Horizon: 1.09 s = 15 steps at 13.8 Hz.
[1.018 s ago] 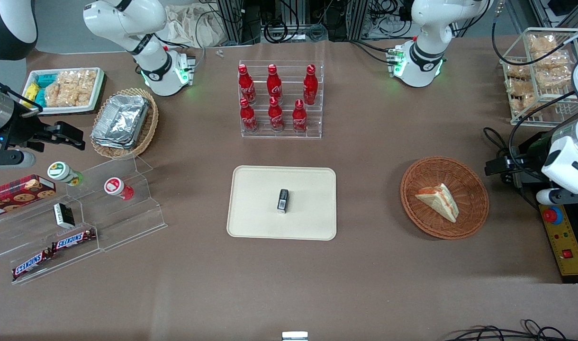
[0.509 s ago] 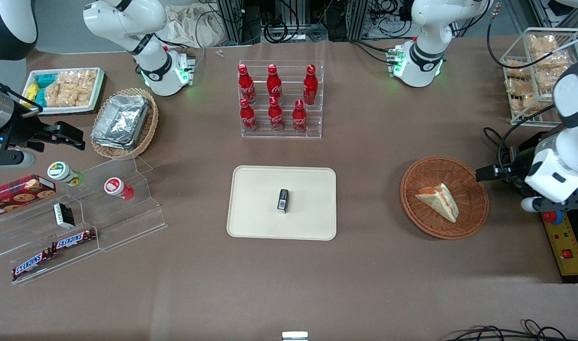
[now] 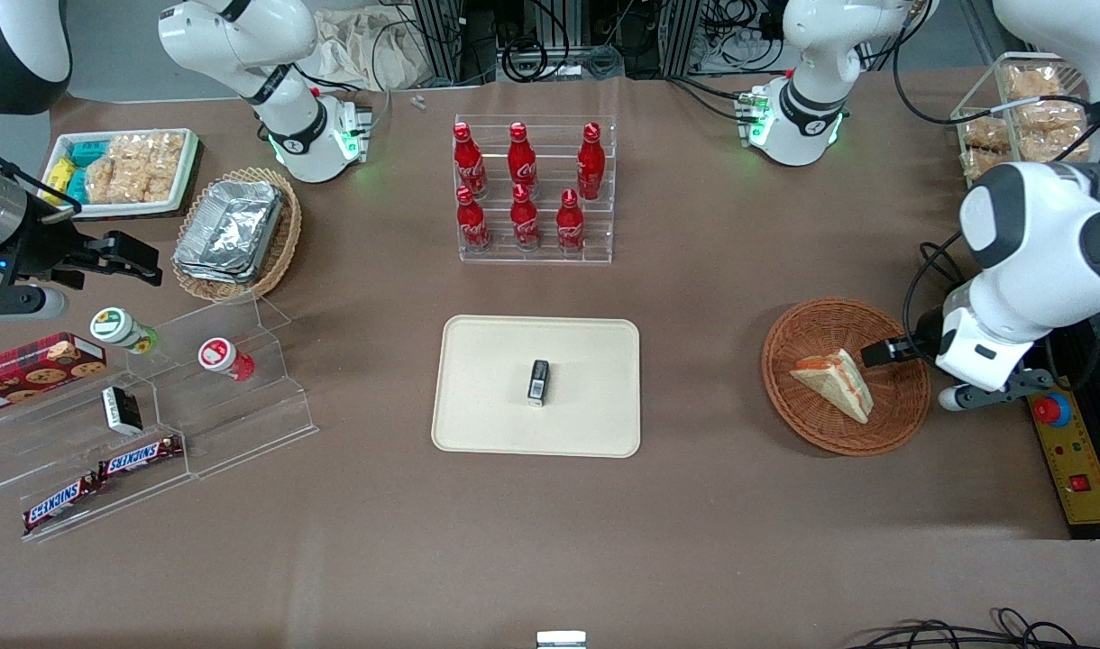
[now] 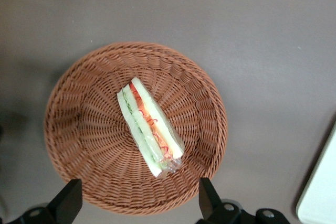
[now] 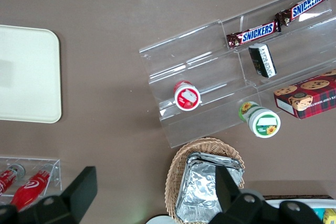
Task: Place sandwich from basket to tray
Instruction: 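Move the left gripper over the sandwich in the wicker basket, then lower the open left gripper onto the sandwich and close on it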
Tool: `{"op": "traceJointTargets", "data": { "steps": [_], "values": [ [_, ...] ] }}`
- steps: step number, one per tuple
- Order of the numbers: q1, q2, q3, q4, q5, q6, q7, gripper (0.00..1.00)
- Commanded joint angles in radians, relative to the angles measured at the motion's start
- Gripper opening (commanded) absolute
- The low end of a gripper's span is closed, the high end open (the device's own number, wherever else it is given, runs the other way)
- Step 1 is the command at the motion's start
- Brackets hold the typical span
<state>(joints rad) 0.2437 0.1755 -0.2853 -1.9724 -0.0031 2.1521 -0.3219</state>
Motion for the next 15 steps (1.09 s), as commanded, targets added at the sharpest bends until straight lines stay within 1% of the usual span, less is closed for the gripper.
{"op": "traceJointTargets", "data": {
  "steps": [1,2,3,6,8,12,15],
  "values": [
    [0.012,-0.005,-0.009,-0.1,0.006,0.11,-0.15,1.0],
    [0.012,0.013,-0.009,-0.114,0.008,0.153,-0.214,1.0],
    [0.012,0.027,-0.009,-0.126,0.009,0.176,-0.241,1.0],
    [0.011,0.067,-0.009,-0.132,0.009,0.215,-0.281,1.0],
    [0.011,0.096,-0.009,-0.14,0.009,0.274,-0.318,1.0],
    [0.012,0.11,-0.008,-0.198,0.008,0.339,-0.325,0.99],
    [0.012,0.114,-0.008,-0.213,0.009,0.342,-0.325,0.99]
  ]
}}
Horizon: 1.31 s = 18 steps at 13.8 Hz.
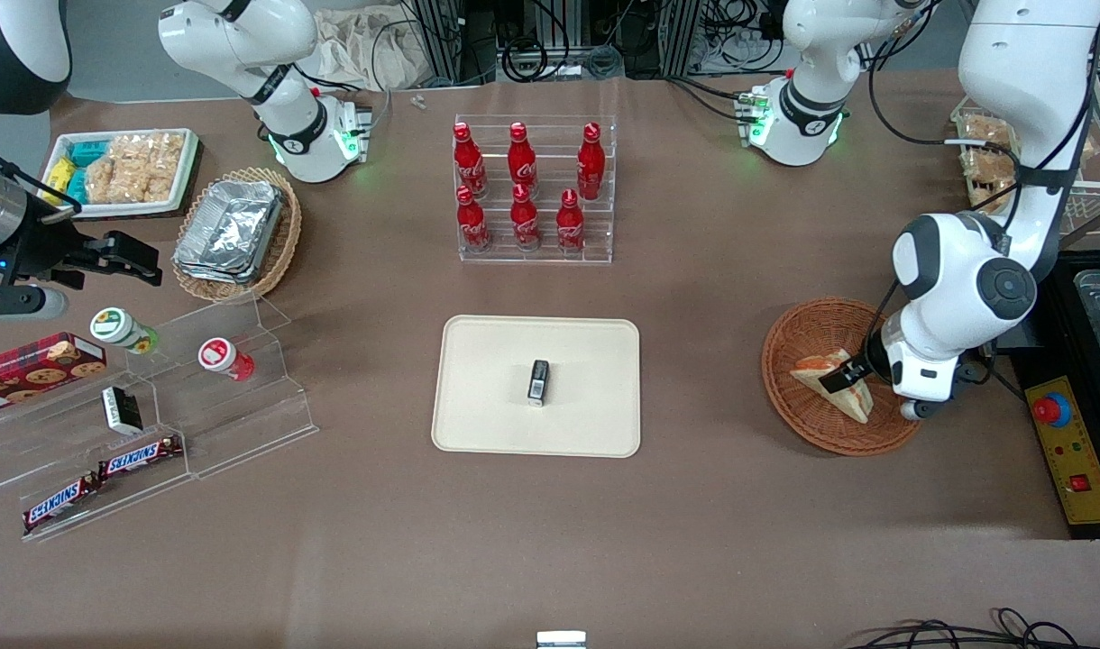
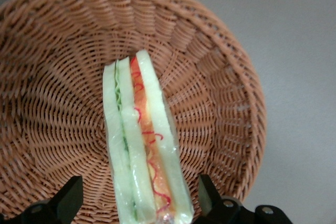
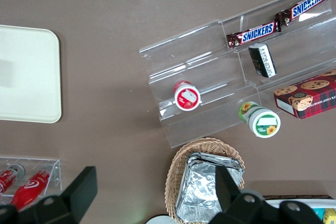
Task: Place sandwich from basket to tray
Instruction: 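Lower the open left gripper onto the sandwich and close on it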
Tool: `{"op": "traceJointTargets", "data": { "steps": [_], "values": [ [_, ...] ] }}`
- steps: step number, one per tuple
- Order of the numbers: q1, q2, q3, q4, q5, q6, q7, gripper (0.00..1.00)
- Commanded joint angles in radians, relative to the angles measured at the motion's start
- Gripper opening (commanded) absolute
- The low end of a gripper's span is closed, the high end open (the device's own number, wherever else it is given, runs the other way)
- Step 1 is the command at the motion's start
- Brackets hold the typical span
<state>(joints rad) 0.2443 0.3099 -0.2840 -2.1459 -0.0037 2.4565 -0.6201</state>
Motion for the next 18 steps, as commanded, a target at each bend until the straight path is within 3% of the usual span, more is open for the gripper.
{"op": "traceJointTargets", "data": {
  "steps": [1,3,4,6,7,10,14,18],
  "values": [
    [0.013,-0.012,-0.009,-0.04,0.01,0.039,-0.027,0.94],
    [0.013,-0.012,-0.009,-0.039,0.008,0.038,-0.041,0.73],
    [0.013,-0.017,-0.009,-0.035,0.008,0.038,-0.061,0.58],
    [0.013,-0.025,-0.009,-0.026,0.007,0.035,-0.105,0.13],
    [0.013,-0.032,-0.009,-0.019,0.007,0.027,-0.125,0.0],
    [0.013,-0.067,-0.011,0.018,0.011,-0.043,-0.13,0.0],
    [0.003,-0.06,-0.014,0.251,0.013,-0.417,-0.125,0.0],
    [-0.046,-0.061,-0.018,0.444,0.011,-0.663,-0.122,0.0]
  ]
}}
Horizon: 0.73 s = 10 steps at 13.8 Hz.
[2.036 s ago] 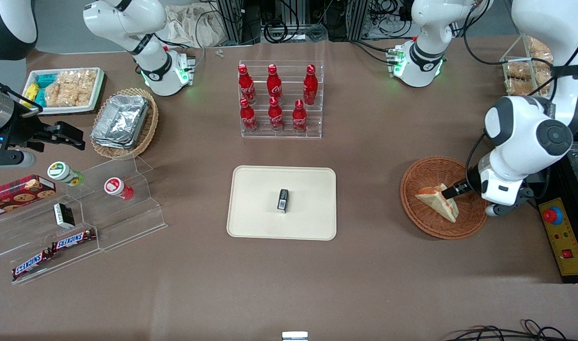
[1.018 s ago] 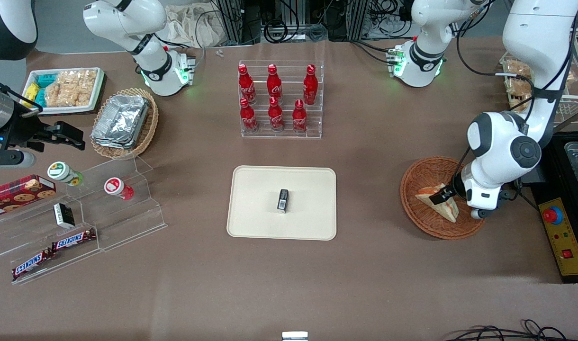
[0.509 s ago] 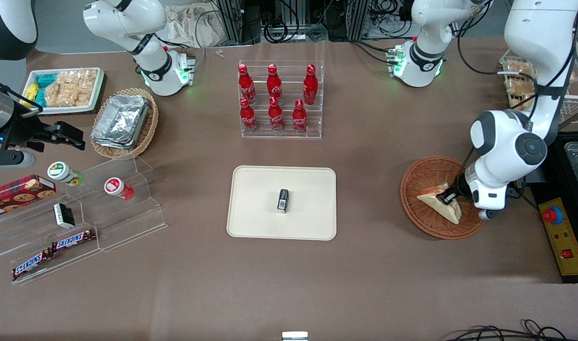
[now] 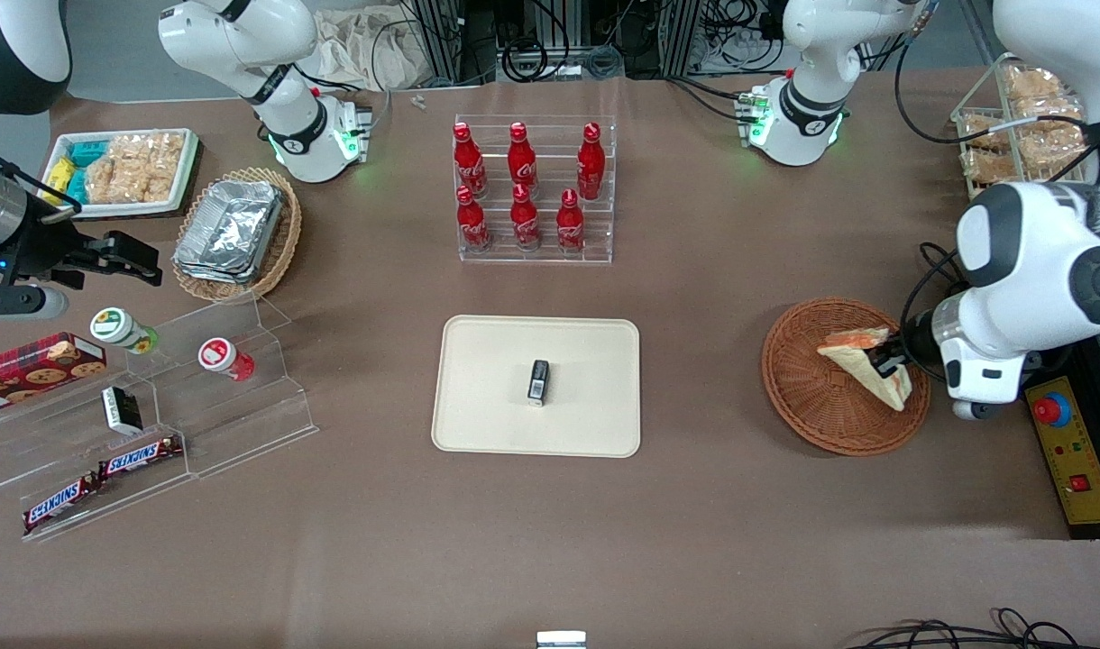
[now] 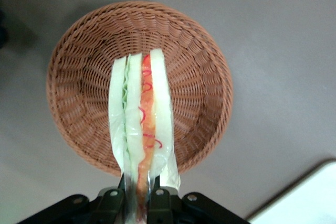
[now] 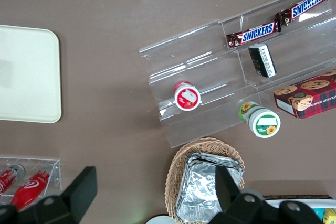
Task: Place sandwich from basket to tray
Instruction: 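Lift the sandwich and carry it over the cream tray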
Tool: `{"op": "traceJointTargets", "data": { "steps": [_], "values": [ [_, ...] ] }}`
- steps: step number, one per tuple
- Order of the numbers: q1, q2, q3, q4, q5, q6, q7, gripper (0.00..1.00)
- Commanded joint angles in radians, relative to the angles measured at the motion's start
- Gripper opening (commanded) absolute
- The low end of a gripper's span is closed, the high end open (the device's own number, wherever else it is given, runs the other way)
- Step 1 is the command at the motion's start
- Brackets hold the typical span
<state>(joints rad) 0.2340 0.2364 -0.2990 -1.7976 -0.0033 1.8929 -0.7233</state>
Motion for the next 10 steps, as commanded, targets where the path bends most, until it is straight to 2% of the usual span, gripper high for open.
{"op": "traceJointTargets", "data": {
  "steps": [1,3,5,8,10],
  "values": [
    [-0.051,0.011,-0.003,0.125,0.011,-0.118,-0.021,0.0],
    [-0.088,0.009,-0.008,0.184,0.008,-0.167,0.008,0.0],
    [-0.18,0.033,-0.014,0.211,0.023,-0.195,0.1,0.0],
    [-0.327,0.055,-0.014,0.202,0.109,-0.184,0.114,0.0],
    [-0.389,0.101,-0.019,0.211,0.144,-0.166,0.12,0.0]
  ]
}}
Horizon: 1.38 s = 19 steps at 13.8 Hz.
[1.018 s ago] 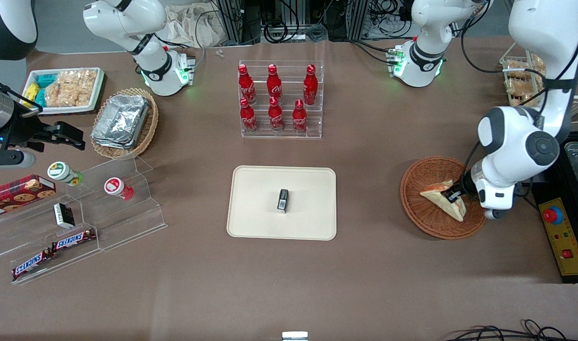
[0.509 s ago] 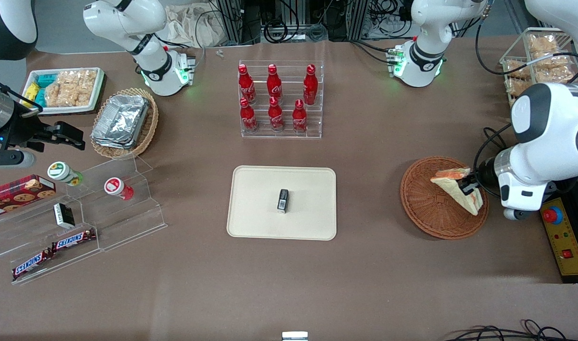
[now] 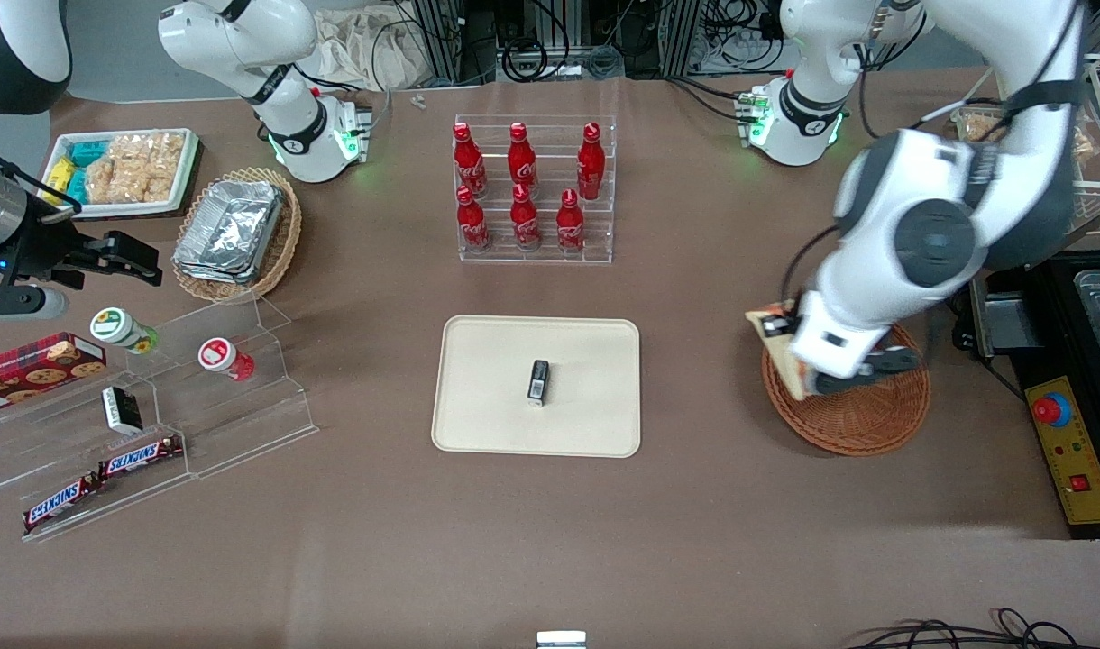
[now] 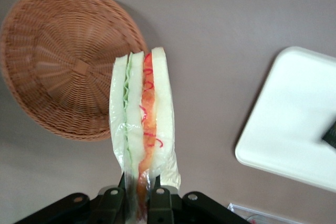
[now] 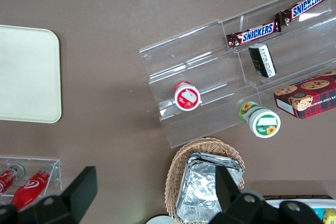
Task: Place sandwich from basket to tray
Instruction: 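Lift the sandwich and carry it over the cream tray, then lower the sandwich onto the tray beside the black pack and release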
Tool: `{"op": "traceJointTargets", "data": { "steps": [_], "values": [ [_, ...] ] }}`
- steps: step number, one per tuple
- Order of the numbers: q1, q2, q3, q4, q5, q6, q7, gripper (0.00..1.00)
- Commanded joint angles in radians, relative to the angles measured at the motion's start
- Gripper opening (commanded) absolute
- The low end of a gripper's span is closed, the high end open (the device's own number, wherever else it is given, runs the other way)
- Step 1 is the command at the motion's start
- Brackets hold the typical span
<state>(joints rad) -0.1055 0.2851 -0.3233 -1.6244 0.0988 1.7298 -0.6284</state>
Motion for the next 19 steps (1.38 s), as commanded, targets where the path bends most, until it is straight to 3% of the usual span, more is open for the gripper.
{"op": "traceJointTargets", "data": {
  "steps": [1,8,16,17,19],
  "values": [
    [-0.078,0.072,-0.003,0.037,0.056,0.034,0.048,0.0],
    [-0.23,0.281,-0.003,0.038,0.091,0.293,0.072,0.0],
    [-0.266,0.397,-0.003,0.038,0.093,0.424,0.068,0.0],
    [-0.267,0.399,-0.003,0.038,0.088,0.424,0.067,0.08],
    [-0.266,0.399,-0.003,0.038,0.081,0.424,0.055,0.33]
  ]
}}
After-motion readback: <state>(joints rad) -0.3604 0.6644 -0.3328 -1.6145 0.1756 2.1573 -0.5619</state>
